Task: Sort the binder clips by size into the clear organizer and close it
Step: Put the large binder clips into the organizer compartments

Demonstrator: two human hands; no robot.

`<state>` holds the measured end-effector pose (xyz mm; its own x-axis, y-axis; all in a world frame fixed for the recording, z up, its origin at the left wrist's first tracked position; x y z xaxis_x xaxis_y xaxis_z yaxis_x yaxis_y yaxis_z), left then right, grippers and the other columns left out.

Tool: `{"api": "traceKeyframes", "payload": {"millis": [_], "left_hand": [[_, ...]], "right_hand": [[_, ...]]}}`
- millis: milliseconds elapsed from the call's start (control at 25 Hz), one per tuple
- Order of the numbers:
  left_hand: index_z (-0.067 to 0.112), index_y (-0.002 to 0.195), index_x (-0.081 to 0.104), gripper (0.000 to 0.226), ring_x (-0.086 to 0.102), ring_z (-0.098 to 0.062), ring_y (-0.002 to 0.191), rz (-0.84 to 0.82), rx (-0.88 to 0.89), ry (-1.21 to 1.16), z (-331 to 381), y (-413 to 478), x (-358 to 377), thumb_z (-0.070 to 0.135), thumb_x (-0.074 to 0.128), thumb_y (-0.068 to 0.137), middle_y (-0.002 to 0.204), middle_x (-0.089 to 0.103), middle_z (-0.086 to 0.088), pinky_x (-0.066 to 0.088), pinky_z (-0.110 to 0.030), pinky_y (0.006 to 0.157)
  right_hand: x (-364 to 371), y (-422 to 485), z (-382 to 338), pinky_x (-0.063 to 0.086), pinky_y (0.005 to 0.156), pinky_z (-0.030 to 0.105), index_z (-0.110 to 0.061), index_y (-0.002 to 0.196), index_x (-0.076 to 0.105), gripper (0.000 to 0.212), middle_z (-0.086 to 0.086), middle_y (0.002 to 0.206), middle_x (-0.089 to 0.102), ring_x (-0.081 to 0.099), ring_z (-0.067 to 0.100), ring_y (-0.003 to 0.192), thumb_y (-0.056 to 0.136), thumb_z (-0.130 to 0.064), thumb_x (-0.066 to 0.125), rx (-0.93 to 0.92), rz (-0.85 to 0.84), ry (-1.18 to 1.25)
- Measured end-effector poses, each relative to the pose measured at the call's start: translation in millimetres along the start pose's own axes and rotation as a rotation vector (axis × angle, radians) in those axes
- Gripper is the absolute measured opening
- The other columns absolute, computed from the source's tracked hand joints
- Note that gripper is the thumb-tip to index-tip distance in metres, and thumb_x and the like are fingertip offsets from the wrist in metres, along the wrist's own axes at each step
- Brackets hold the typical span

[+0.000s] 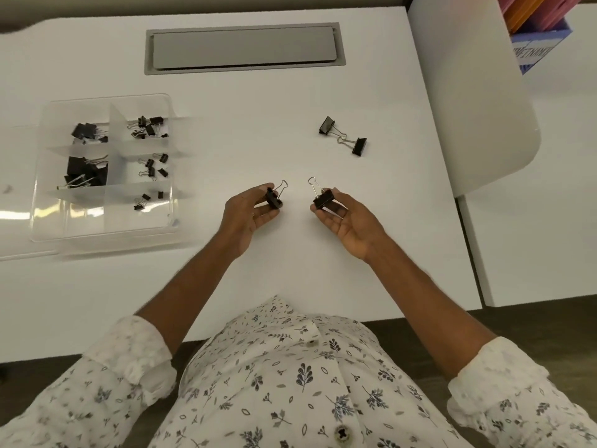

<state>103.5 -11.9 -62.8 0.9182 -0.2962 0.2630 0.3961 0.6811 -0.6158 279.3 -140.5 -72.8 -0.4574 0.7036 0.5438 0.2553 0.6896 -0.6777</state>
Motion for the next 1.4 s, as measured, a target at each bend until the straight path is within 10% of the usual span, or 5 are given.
{"api": "traceKeyframes", "payload": {"millis": [800, 1400], "left_hand": [[0.019, 0.114, 0.077, 0.025, 0.072, -0.013, 0.097, 0.356, 0.418, 0.220, 144.5, -98.9, -317.9, 0.030, 0.074, 0.092, 0.101, 0.077, -0.001, 0.058, -0.035, 0.097], [0.017, 0.117, 0.076, 0.023, 0.066, 0.002, 0.101, 0.392, 0.611, 0.639, 162.8, -83.3, -372.8, 0.024, 0.063, 0.100, 0.110, 0.076, 0.005, 0.049, -0.008, 0.085]], "right_hand": [[295.5, -9.2, 184.5, 0.058, 0.095, 0.038, 0.002, 0.127, 0.064, 0.032, 0.019, 0.113, 0.069, 0.070, 0.037, 0.108, 0.100, -0.015, 0.060, 0.095, -0.323, -0.482], [347.5, 10.1, 230.4, 0.053, 0.103, 0.034, -0.010, 0.126, 0.065, 0.026, 0.004, 0.132, 0.066, 0.059, 0.022, 0.127, 0.103, -0.015, 0.055, -0.130, -0.228, -0.772]]}}
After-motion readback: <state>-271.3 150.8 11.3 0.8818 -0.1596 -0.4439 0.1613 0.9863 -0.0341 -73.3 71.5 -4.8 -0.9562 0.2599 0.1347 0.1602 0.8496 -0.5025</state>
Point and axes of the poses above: each hand's wrist, its own y-axis towards the middle knuckle, its own x-axis out of the palm, z = x × y, the point moved 10 cm from there along y, towards the middle knuckle
